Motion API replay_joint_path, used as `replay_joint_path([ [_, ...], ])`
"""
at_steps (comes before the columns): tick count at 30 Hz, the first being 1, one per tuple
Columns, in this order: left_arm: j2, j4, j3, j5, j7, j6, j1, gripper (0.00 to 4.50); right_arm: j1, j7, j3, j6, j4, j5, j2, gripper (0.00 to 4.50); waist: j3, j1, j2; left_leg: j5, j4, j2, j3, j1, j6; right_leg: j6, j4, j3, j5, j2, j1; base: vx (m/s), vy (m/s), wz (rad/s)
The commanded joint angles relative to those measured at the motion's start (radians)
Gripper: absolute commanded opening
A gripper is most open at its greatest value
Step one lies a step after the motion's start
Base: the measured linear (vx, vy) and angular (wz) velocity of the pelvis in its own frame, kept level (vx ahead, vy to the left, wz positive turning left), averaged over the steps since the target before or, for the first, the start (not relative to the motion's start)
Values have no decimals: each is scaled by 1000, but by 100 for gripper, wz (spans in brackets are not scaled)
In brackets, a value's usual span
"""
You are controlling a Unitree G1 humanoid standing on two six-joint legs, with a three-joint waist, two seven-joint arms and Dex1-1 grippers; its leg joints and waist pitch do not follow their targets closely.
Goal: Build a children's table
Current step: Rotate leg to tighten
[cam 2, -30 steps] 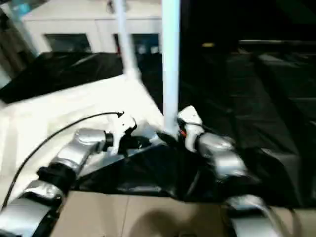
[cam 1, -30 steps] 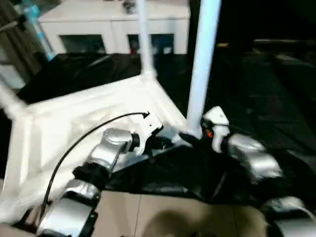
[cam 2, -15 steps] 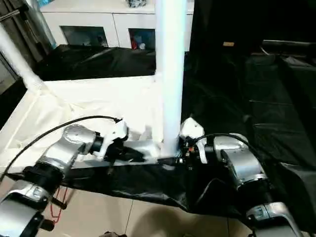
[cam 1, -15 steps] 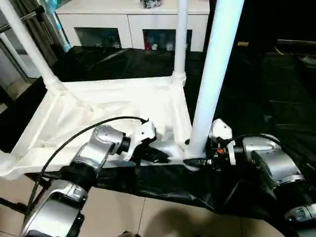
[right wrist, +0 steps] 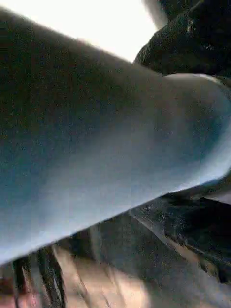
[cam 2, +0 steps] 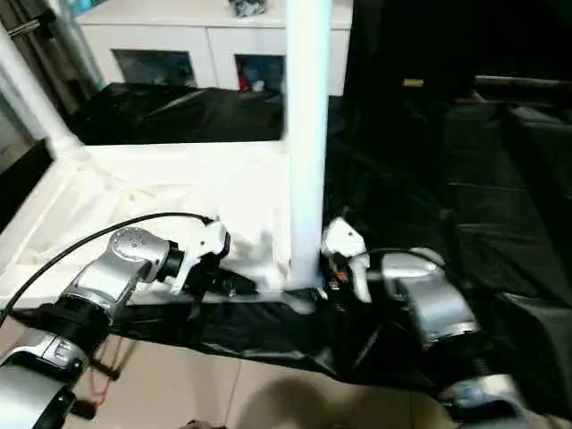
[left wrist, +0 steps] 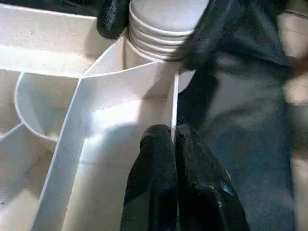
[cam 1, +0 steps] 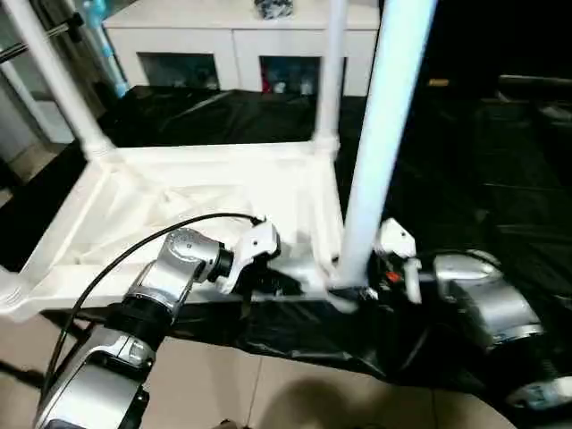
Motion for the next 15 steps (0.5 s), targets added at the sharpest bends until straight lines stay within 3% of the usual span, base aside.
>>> replay_joint_path([
  [1,-45,-11,6,-21,39,2,-24,0,8,-84,40,18,63,-48,31,274,-58,-5,-17,-306,-79,32,-20,17,26,-211,-80,35,-364,-33,45,0,0,0],
  [3,-91,18,17,-2,151,11,-38,0,-17,-229,6,41,129,-51,95,272,-58,-19,-17,-342,-79,29,-22,18,19,-197,-87,34,-406,-32,41,0,0,0],
  [7,-166,62,33,20,323,40,-66,0,-67,-431,-28,57,227,-66,198,272,-55,-29,-14,-381,-80,28,-24,22,7,-180,-93,32,-453,-30,32,0,0,0],
  [11,-201,76,41,27,380,45,-77,0,-103,-516,-25,23,292,-96,247,272,-51,-39,-19,-428,-80,24,-30,23,5,-141,-108,25,-541,-32,28,0,0,0],
  [12,-211,72,37,26,376,34,-78,0,-122,-498,-34,-3,310,-74,272,327,-52,-41,-16,-440,-80,24,-31,25,7,-136,-109,24,-548,-33,26,0,0,0],
  [14,-208,61,31,22,351,28,-74,0,-133,-469,-43,1,309,-54,278,341,-54,-46,-15,-441,-84,26,-33,19,14,-137,-109,23,-526,-33,32,0,0,0],
  [15,-193,42,23,15,306,17,-64,0,-141,-424,-46,12,292,-41,270,341,-58,-46,-13,-431,-87,29,-33,17,21,-152,-105,24,-467,-31,34,0,0,0],
])
